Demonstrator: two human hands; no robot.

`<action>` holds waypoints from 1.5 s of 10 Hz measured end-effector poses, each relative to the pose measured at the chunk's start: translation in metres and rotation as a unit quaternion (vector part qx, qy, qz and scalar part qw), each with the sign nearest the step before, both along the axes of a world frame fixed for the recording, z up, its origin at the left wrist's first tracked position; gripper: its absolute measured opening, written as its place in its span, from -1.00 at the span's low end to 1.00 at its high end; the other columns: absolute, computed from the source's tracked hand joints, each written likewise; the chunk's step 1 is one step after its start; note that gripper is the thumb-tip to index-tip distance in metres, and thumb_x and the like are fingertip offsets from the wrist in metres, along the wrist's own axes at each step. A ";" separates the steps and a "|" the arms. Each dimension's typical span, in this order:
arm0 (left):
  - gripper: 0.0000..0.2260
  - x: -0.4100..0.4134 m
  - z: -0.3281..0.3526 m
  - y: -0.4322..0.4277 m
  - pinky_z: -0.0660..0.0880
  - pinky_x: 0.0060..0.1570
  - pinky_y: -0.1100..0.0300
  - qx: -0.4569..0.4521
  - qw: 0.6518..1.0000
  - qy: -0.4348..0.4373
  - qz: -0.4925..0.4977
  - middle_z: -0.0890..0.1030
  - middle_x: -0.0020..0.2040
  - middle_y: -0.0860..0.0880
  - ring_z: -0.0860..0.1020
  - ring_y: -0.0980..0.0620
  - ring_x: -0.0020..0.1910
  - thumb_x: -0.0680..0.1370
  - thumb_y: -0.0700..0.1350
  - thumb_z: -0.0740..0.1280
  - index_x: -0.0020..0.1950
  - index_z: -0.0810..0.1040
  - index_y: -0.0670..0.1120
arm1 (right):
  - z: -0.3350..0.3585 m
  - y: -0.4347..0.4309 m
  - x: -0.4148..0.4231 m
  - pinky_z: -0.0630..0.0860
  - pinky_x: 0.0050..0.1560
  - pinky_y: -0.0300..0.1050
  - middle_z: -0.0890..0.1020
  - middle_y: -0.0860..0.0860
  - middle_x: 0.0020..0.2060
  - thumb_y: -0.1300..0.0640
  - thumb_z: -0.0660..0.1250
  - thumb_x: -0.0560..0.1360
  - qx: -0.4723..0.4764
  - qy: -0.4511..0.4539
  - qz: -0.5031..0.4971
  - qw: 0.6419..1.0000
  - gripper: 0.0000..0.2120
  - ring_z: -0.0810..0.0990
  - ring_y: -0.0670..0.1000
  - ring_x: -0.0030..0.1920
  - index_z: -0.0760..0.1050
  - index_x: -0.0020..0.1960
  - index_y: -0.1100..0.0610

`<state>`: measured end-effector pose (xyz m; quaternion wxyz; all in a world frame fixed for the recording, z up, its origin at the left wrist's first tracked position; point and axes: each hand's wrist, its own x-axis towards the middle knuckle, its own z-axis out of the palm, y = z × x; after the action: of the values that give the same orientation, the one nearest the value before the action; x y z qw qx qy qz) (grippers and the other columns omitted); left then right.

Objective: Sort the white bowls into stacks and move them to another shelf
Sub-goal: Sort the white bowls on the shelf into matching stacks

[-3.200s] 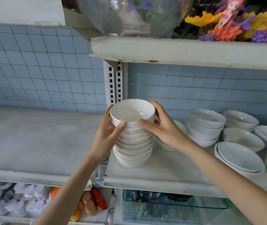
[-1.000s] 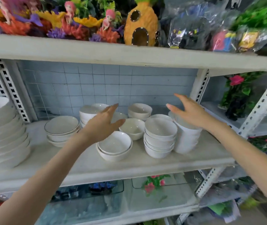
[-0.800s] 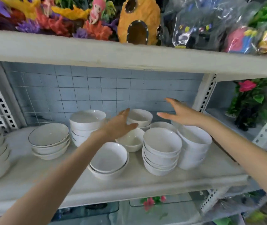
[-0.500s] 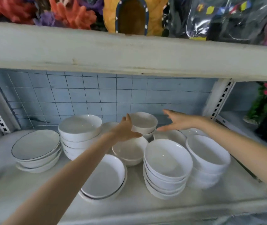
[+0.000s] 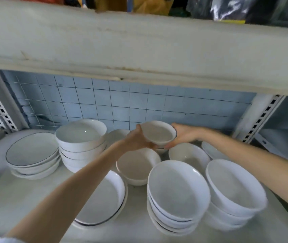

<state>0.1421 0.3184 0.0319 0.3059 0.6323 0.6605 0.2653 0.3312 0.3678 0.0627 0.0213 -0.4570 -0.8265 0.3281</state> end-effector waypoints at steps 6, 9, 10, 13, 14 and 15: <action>-0.47 0.005 0.057 -0.036 0.55 0.13 0.09 0.010 0.929 -0.369 -0.019 0.54 0.20 -0.19 0.57 -0.09 0.16 0.43 -0.04 0.47 0.30 0.37 -0.22 | 0.060 -0.076 0.013 0.51 0.11 0.04 0.66 -0.03 -0.07 -0.40 0.53 -0.11 -0.092 0.313 -0.181 0.928 -0.15 0.63 -0.04 0.02 0.53 0.01 0.10; -0.41 0.009 0.068 -0.065 0.59 0.04 0.15 0.041 0.913 -0.395 -0.092 0.60 0.14 -0.14 0.62 -0.04 0.08 0.34 0.08 0.49 0.25 0.44 -0.17 | 0.068 -0.128 0.015 0.55 0.10 0.16 0.53 0.14 0.21 -0.26 0.44 0.16 -0.045 0.369 -0.253 0.893 -0.10 0.64 0.16 0.04 0.32 0.35 0.18; -0.40 0.016 0.076 -0.079 0.59 -0.04 0.20 0.057 0.915 -0.390 -0.091 0.59 0.08 -0.09 0.63 -0.01 0.03 0.28 0.12 0.48 0.21 0.46 -0.15 | 0.078 -0.141 0.020 0.55 0.09 0.13 0.53 0.09 0.21 -0.18 0.37 0.22 -0.019 0.376 -0.246 0.893 -0.21 0.64 0.14 0.03 0.30 0.35 0.15; -0.34 0.037 0.093 -0.140 0.58 0.02 0.16 0.084 0.911 -0.398 -0.077 0.60 0.12 -0.11 0.63 0.00 0.04 0.31 0.12 0.52 0.27 0.43 -0.18 | 0.101 -0.196 0.042 0.59 0.05 0.08 0.53 0.01 0.20 -0.19 0.34 0.26 -0.010 0.371 -0.191 0.909 -0.29 0.66 0.11 0.01 0.33 0.34 0.08; -0.38 0.040 0.094 -0.166 0.60 -0.03 0.15 0.100 0.905 -0.410 -0.061 0.61 0.09 -0.13 0.65 0.00 -0.01 0.33 0.04 0.53 0.27 0.42 -0.21 | 0.099 -0.211 0.047 0.60 0.02 0.06 0.56 0.02 0.18 -0.20 0.37 0.24 -0.013 0.377 -0.164 0.911 -0.25 0.67 0.09 0.00 0.33 0.33 0.12; -0.40 0.036 0.091 -0.191 0.60 -0.09 0.18 0.114 0.895 -0.428 -0.044 0.59 0.11 -0.16 0.65 0.00 -0.03 0.35 -0.03 0.50 0.28 0.40 -0.23 | 0.097 -0.222 0.044 0.58 0.03 0.05 0.58 0.04 0.16 -0.23 0.41 0.19 -0.022 0.369 -0.139 0.919 -0.18 0.67 0.09 0.00 0.32 0.33 0.15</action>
<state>0.1785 0.1273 0.1225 0.4966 0.5164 0.4025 0.5699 0.3750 0.1455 0.1596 0.3603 -0.4140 -0.6807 0.4853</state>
